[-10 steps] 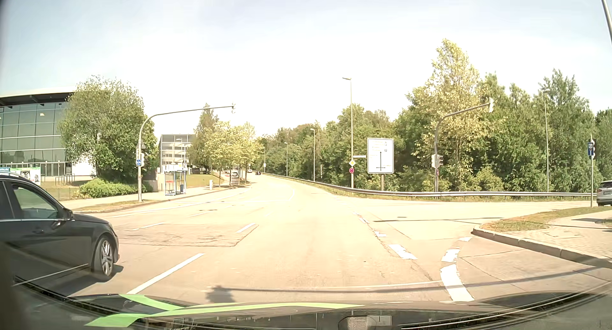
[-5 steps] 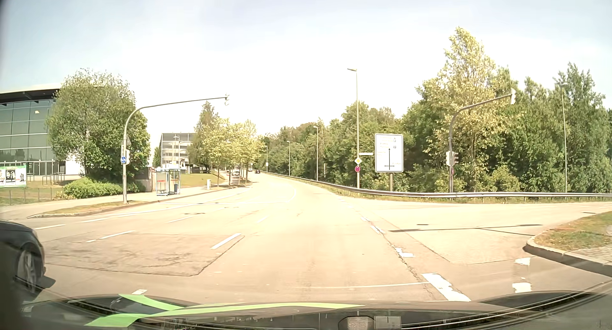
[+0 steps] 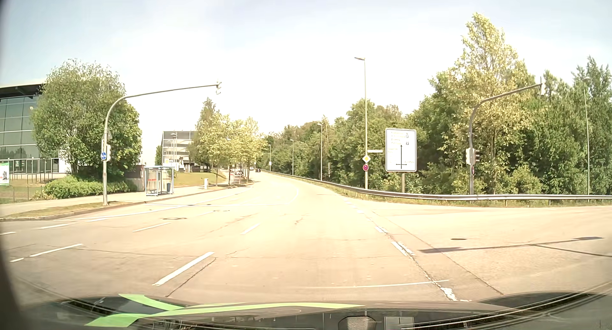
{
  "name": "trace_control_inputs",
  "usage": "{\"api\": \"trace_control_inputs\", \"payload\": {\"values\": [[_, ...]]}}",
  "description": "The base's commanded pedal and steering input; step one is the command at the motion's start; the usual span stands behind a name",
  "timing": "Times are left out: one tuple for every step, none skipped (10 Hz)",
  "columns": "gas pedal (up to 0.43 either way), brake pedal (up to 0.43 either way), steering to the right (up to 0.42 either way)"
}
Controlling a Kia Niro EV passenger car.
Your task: Follow the waypoints while adhering to traffic rules and regulations
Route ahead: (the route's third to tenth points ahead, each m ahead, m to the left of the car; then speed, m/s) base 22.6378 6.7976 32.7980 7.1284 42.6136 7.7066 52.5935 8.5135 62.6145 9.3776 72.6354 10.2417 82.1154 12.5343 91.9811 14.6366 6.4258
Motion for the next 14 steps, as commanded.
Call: {"api": "trace_control_inputs", "payload": {"values": [[0.220,0.000,-0.018],[0.220,0.000,-0.018],[0.220,0.000,-0.018],[0.220,0.000,-0.018],[0.220,0.000,-0.018],[0.220,0.000,-0.018],[0.220,0.000,-0.018],[0.220,0.000,-0.018],[0.220,0.000,-0.018],[0.220,0.000,-0.018],[0.220,0.000,-0.018],[0.220,0.000,-0.016],[0.197,0.000,-0.012],[0.177,0.000,-0.009]]}}
